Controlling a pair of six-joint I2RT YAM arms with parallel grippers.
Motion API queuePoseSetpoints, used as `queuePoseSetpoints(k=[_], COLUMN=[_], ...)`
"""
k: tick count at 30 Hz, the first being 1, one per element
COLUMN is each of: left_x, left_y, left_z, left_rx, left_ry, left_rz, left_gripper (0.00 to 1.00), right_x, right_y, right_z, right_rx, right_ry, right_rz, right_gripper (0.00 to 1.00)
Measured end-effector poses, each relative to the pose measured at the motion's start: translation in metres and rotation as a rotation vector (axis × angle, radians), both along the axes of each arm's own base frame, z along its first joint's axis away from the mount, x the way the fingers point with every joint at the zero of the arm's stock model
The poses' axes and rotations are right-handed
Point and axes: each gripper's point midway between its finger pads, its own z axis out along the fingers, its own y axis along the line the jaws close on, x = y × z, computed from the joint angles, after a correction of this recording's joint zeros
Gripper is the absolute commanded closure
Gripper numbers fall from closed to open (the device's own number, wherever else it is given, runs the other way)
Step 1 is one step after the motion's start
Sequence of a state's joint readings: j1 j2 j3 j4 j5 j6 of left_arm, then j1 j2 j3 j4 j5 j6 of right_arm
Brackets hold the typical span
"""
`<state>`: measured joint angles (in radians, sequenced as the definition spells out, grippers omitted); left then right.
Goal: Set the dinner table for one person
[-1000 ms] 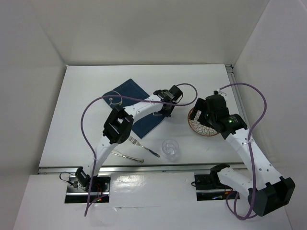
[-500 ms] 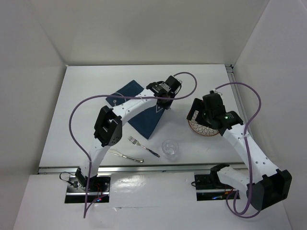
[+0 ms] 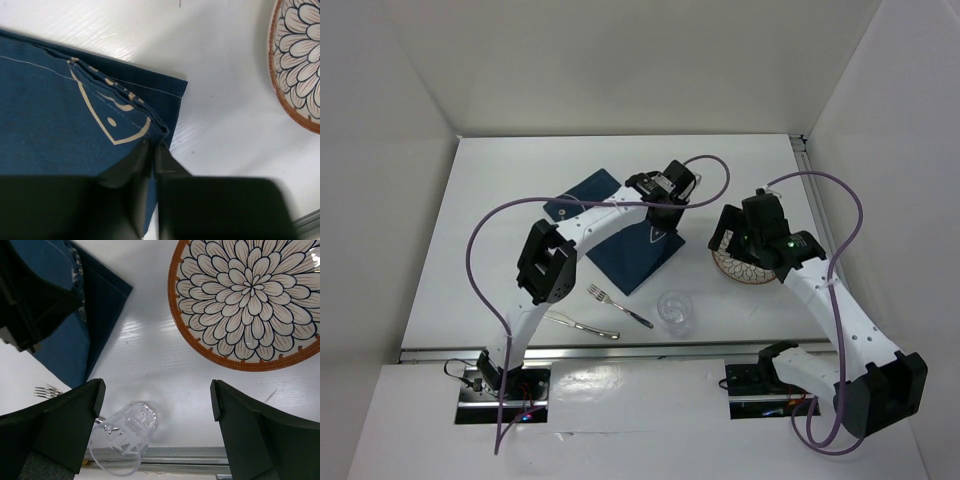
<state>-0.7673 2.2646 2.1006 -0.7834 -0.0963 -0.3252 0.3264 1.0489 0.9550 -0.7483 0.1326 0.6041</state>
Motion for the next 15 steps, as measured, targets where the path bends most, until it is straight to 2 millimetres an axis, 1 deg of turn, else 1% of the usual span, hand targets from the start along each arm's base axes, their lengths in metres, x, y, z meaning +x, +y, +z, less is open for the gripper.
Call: queuePoseSetpoints(k=[1, 2, 3, 7, 10, 13, 15], left_x=[0.000, 0.000, 0.001, 0.001, -0.001, -0.002, -0.003], left_y=[-0.001, -0.002, -0.002, -0.002, 0.001, 0.005, 0.012], left_z=[-0.004, -0.009, -0.014, -0.037, -0.049, -0.050, -0.047], left_rx=[-0.007, -0.013, -0.018, -0.017, -0.009, -0.004, 0.004], left_ry=[0.013, 0.029, 0.042, 0.094, 0.117, 0.124, 0.120], left_rz=[0.002, 0.004, 0.008, 0.020, 0.039, 0.063, 0.076], left_gripper=[0.89, 0.98, 1.00, 1.00, 1.00, 1.00, 1.00], right_x=[0.000, 0.000, 0.000, -0.001, -0.001, -0.001, -0.002], right_y=[0.000, -0.001, -0.001, -0.002, -0.003, -0.002, 0.002], right_z=[0.001, 0.001, 0.002, 0.005, 0.007, 0.007, 0.006], right_rx=[-0.001, 0.000, 0.001, 0.000, -0.002, -0.001, 0.006], right_ry=[-0.003, -0.006, -0.009, -0.021, -0.028, -0.028, -0.022], right_rz=[-0.001, -0.002, -0.002, -0.006, -0.008, 0.000, 0.027], right_gripper=[0.00, 0.00, 0.00, 0.00, 0.00, 0.00, 0.00])
